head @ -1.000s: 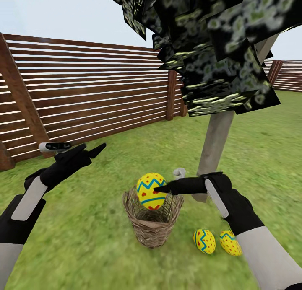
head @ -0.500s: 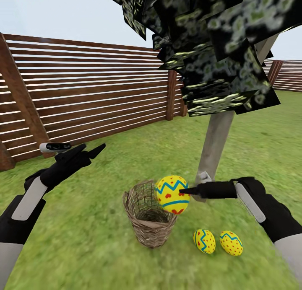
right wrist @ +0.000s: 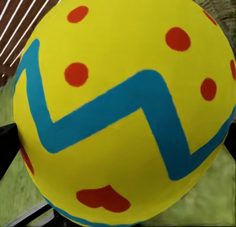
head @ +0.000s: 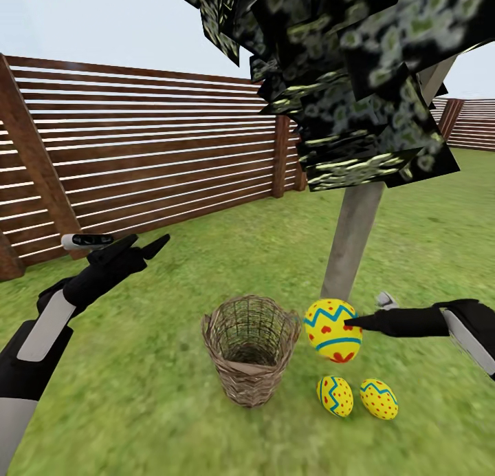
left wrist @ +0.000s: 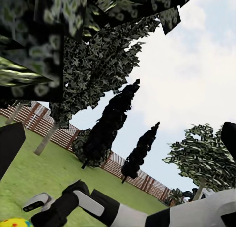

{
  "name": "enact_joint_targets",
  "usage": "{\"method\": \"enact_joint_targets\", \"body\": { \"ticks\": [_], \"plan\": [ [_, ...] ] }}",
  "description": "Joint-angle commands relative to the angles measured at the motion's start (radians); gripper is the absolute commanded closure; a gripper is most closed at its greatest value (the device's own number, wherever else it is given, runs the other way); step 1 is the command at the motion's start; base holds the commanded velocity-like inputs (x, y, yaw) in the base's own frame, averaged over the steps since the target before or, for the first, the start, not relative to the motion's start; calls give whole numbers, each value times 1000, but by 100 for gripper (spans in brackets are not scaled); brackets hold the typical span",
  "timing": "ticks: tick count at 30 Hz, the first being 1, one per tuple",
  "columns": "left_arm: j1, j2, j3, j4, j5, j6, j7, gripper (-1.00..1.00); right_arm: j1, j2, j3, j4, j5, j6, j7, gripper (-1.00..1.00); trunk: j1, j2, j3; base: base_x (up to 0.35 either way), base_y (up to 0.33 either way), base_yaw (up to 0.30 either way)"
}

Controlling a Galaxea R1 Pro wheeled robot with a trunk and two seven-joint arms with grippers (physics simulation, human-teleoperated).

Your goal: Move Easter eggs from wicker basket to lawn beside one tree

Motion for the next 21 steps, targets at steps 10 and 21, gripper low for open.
{"method": "enact_joint_targets", "body": {
  "ticks": [10, 21],
  "plan": [
    [-1, 1, 0, 1, 8, 7, 1, -100, -1, -95, -1, 11, 3, 4, 8, 100, 0, 0, -1, 0, 0, 0],
    [-1, -1, -2, 1, 7, 7, 4, -100, -1, -125, -65, 10, 307, -8, -164, 100, 0, 0, -1, 0, 0, 0]
  ]
}}
